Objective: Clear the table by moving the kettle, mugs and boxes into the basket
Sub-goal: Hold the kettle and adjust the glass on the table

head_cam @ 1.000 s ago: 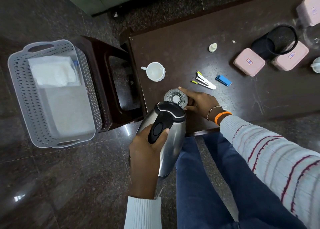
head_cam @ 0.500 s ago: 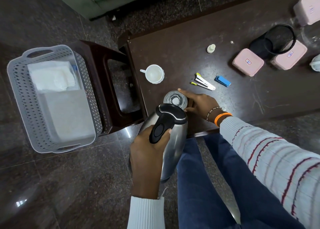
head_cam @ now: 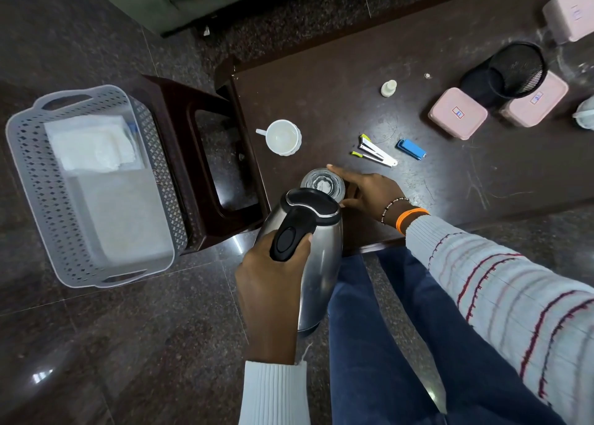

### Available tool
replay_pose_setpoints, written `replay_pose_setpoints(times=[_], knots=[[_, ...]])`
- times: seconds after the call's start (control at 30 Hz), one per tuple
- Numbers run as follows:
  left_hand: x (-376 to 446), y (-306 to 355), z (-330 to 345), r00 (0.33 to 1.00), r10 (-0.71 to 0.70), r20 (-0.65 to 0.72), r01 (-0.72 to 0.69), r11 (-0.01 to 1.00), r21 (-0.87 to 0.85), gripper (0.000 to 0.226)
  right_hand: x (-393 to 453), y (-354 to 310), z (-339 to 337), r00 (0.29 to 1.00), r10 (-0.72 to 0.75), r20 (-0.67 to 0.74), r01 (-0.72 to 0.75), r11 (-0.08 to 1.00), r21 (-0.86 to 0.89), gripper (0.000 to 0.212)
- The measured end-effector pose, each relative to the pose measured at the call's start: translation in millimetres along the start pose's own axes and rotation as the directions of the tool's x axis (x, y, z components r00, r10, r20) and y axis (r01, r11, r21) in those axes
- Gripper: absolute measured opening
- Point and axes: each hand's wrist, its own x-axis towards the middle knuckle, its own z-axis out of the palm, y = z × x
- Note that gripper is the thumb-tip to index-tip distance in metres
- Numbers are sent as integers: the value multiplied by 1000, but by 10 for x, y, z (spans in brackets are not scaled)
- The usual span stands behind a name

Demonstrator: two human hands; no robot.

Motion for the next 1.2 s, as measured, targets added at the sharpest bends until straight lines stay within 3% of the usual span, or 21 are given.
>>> replay_pose_setpoints(times=[0.3,0.53,1.2], knots=[[66,45,-44,999,-50,-2,50,998,35,15,5,2,-5,1000,-4,-14,4,1000,-3,76],[54,30,-17,1000,-9,-10,10,995,103,21,-3,-6,-3,999,-13,-44,13,1000,16,76],[3,-53,8,1000,11,-30,-8,996,88,24,-14,-67,-21,999,20,-28,-24,993,-115,75]])
